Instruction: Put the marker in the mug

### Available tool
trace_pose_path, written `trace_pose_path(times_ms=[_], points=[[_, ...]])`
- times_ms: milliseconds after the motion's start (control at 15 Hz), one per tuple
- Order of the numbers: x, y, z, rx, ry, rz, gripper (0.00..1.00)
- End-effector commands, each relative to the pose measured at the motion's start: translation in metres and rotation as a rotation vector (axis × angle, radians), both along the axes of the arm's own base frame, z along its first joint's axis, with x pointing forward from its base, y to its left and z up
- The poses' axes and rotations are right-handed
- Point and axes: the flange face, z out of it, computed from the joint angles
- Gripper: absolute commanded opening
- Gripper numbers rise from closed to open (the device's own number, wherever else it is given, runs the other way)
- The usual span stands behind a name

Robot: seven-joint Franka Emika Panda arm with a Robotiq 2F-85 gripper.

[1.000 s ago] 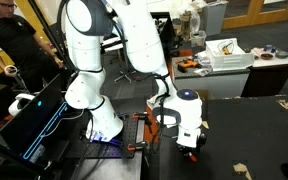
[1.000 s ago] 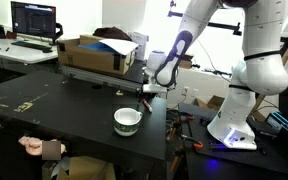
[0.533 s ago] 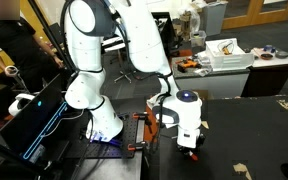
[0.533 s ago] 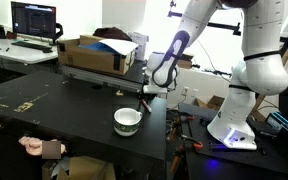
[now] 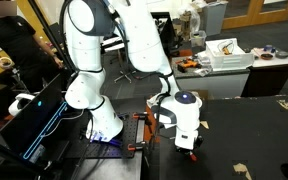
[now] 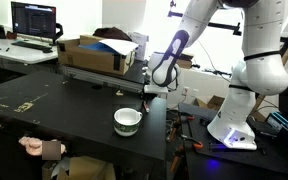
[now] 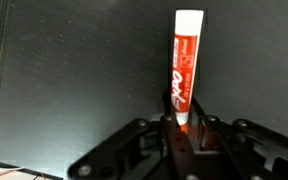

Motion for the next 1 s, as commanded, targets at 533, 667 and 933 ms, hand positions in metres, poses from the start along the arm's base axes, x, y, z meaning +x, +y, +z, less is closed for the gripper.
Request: trace_pose_path(times_ms=[533, 667, 933], points=[[-0.055, 0.008, 0.064, -0.012, -0.099, 0.002, 0.05], [-0.04, 0.006, 0.074, -0.033, -0.111, 0.03, 0.05], [-0.04, 0.018, 0.089, -0.038, -0.165, 0.081, 0.05]])
